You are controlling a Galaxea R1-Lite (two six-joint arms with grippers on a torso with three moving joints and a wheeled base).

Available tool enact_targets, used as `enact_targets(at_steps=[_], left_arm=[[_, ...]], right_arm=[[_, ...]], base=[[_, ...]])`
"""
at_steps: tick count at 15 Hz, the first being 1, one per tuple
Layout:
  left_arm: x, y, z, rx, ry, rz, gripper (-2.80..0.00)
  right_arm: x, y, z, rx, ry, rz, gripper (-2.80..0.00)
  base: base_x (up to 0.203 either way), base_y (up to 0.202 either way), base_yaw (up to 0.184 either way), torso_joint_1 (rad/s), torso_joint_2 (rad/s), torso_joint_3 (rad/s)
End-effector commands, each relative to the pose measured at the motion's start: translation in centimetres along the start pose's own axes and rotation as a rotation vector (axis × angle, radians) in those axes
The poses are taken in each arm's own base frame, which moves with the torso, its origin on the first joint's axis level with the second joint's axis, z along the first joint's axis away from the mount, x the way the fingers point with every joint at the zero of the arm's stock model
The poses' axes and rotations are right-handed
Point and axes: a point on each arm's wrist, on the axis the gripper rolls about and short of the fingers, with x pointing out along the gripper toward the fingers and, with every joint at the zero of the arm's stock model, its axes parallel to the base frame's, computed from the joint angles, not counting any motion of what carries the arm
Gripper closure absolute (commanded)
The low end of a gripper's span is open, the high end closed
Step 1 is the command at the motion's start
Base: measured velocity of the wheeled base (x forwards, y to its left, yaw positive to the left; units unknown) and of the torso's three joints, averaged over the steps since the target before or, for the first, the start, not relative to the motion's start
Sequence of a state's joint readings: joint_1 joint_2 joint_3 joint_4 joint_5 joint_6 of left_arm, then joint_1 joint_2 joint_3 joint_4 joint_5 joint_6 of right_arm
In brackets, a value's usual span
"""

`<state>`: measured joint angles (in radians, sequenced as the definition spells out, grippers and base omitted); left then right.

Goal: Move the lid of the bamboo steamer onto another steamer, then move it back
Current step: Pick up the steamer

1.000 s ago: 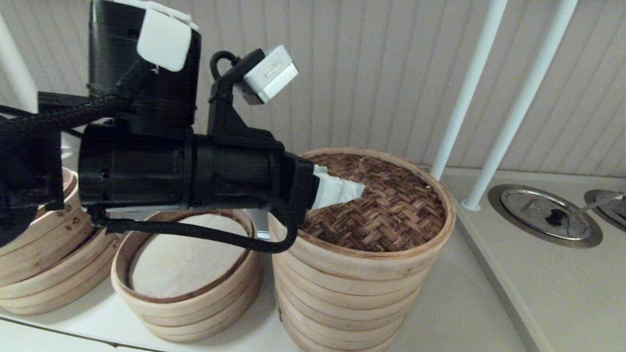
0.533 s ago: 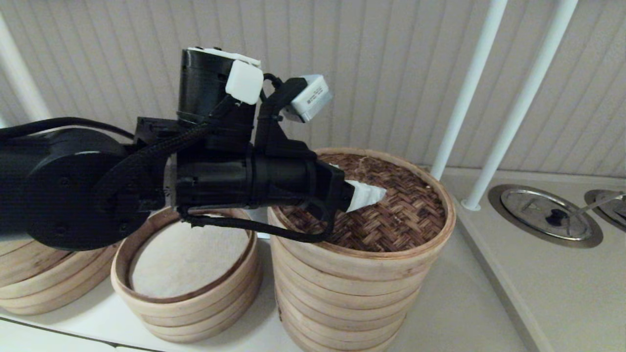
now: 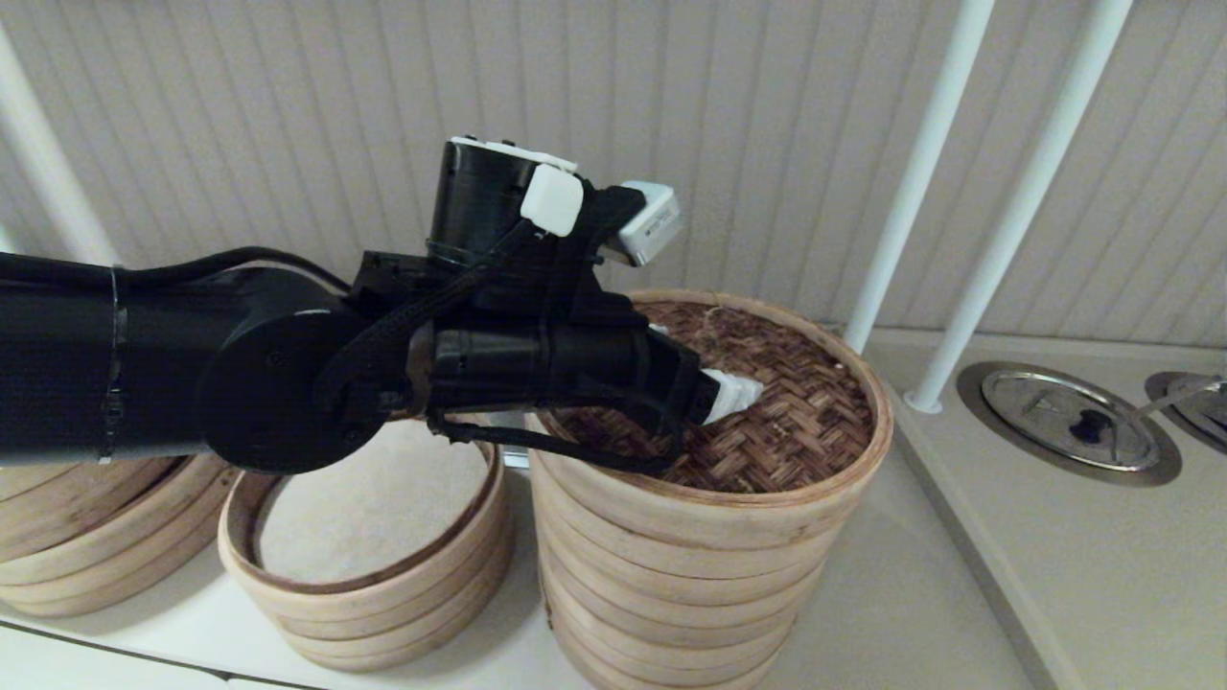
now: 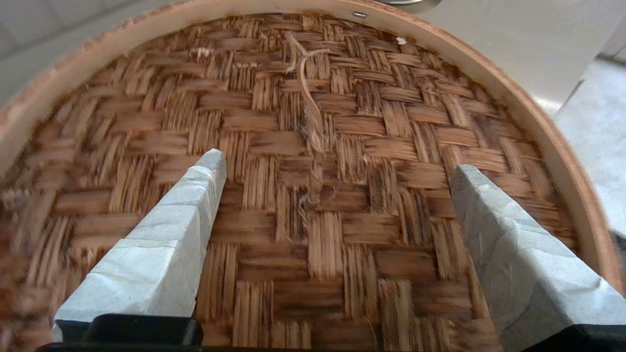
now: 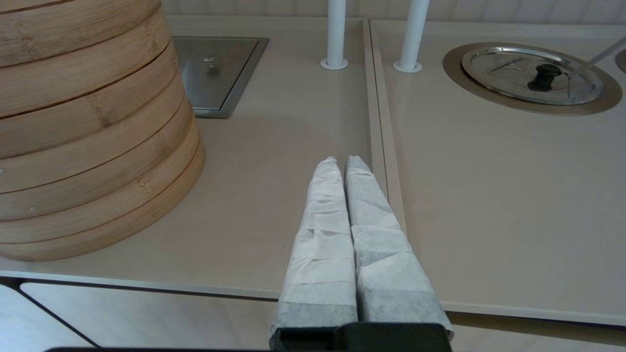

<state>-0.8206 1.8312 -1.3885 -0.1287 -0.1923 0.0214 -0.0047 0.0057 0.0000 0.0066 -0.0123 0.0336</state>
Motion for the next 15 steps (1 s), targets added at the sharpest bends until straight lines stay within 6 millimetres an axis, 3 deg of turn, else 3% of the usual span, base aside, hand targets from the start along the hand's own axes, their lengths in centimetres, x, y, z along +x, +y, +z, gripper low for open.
enact_targets(at_steps=[1, 2, 3, 15], left_arm=[[0.6, 0.16, 0.01, 0.011, 0.0, 0.021, -2.8], [0.56, 0.17, 0.2, 0.012, -0.005, 0.027, -2.8], [0.56, 0.18, 0.21, 0.01, -0.005, 0.028, 0.0], [0.27, 0.17, 0.05, 0.034, 0.001, 0.051, 0.0]], right_arm=[[0.01, 0.0, -0.04, 0.0, 0.002, 0.0, 0.0], [0.01, 0.0, -0.04, 0.0, 0.001, 0.0, 0.0], [0.01, 0.0, -0.04, 0.0, 0.002, 0.0, 0.0], [0.01, 0.0, -0.04, -0.001, 0.001, 0.0, 0.0]], base=[[0.0, 0.0, 0.0, 0.0, 0.0, 0.0], [0.0, 0.0, 0.0, 0.0, 0.0, 0.0], [0.0, 0.0, 0.0, 0.0, 0.0, 0.0], [0.0, 0.0, 0.0, 0.0, 0.0, 0.0]])
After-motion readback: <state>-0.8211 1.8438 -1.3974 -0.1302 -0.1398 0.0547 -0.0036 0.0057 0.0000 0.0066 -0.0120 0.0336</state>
